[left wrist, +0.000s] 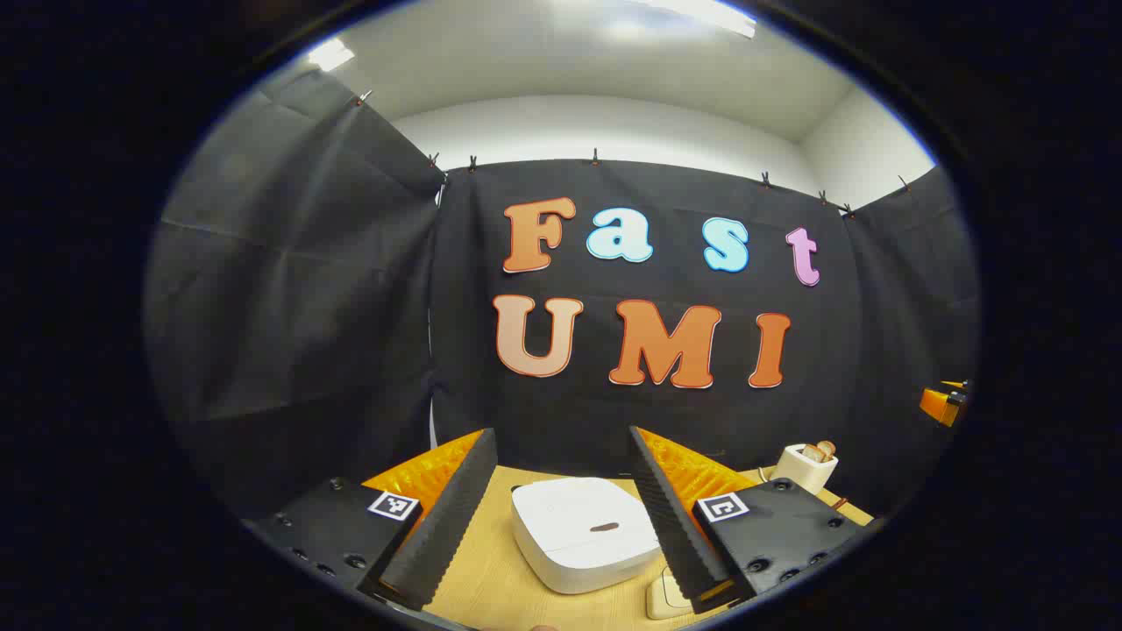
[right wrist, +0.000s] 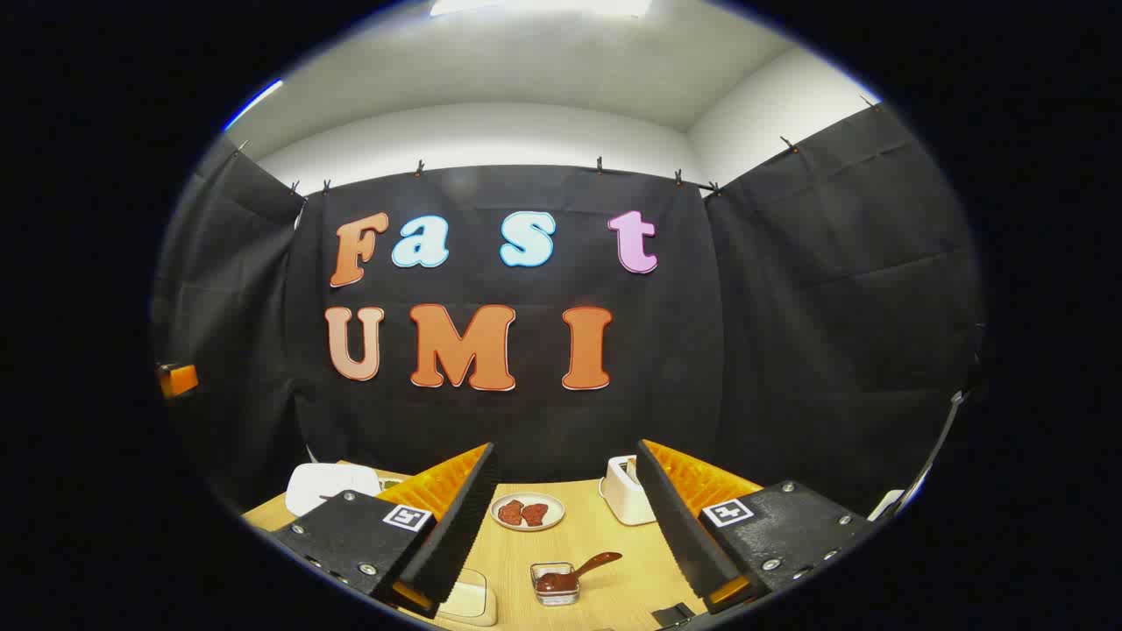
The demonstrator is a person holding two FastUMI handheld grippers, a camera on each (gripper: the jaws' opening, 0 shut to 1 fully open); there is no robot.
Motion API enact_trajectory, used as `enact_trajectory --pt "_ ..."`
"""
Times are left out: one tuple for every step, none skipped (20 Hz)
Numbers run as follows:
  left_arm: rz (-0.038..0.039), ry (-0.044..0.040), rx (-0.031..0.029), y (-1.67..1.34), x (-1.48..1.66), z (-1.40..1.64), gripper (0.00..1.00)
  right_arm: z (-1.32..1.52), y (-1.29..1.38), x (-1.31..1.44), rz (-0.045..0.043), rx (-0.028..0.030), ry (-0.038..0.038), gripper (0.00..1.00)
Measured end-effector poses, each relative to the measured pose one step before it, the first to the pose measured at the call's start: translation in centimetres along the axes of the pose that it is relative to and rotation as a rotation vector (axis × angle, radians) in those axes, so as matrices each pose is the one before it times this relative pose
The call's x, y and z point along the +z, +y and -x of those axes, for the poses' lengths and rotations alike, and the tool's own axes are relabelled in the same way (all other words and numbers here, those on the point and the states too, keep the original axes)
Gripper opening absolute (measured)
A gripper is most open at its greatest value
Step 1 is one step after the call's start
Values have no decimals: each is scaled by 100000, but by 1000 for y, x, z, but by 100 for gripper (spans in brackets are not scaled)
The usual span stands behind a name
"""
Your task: Close the left gripper, press the button to open the rice cooker; take a wooden spoon from the chopstick holder with the right hand, scoop a spoonful of rice and pour it into the rice cooker, then put the wooden spoon back into the chopstick holder.
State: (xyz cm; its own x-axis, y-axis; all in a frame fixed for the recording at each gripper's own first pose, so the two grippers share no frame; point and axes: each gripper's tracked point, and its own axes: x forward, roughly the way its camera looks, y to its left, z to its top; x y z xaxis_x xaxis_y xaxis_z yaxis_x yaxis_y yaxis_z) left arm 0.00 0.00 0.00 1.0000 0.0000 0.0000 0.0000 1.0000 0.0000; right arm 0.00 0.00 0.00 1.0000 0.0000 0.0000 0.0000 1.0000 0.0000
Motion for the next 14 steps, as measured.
enact_trajectory --pt "647 -265 -551 -324 178 -132 100 -282 -466 170 197 -920 -79 100" --pt "687 -545 -845 -411 250 -31 100 -293 -204 38 -32 -362 351 100" --pt "452 -614 -826 -286 197 -58 100 63 51 -118 -170 312 367 96" --pt "78 -84 -572 -238 70 -194 100 145 172 -76 44 501 -60 96" --pt "-179 336 -447 -215 -116 -237 100 154 -23 -16 444 -36 -140 96" --pt "-268 293 -339 -144 -178 -95 100 -68 -109 -165 731 -249 180 96" --pt "-124 290 -44 -131 -18 -105 100 9 -38 -145 699 -325 382 96" --pt "255 453 -218 -18 -157 15 100 -139 -25 -324 260 -195 697 100" --pt "421 676 -392 -224 -150 -61 100 -53 95 -354 -333 97 639 96" --pt "341 180 -413 -10 -158 58 100 47 39 -125 -660 340 319 96" --pt "-181 391 236 63 -38 -2 100 69 139 -175 -617 244 417 96" --pt "-505 330 697 204 -77 122 100 109 112 -454 -142 453 594 96" --pt "-532 -396 396 201 91 86 100 71 181 -225 386 577 407 96" --pt "-250 -818 -155 6 366 42 100 -24 227 -148 533 387 -197 96"
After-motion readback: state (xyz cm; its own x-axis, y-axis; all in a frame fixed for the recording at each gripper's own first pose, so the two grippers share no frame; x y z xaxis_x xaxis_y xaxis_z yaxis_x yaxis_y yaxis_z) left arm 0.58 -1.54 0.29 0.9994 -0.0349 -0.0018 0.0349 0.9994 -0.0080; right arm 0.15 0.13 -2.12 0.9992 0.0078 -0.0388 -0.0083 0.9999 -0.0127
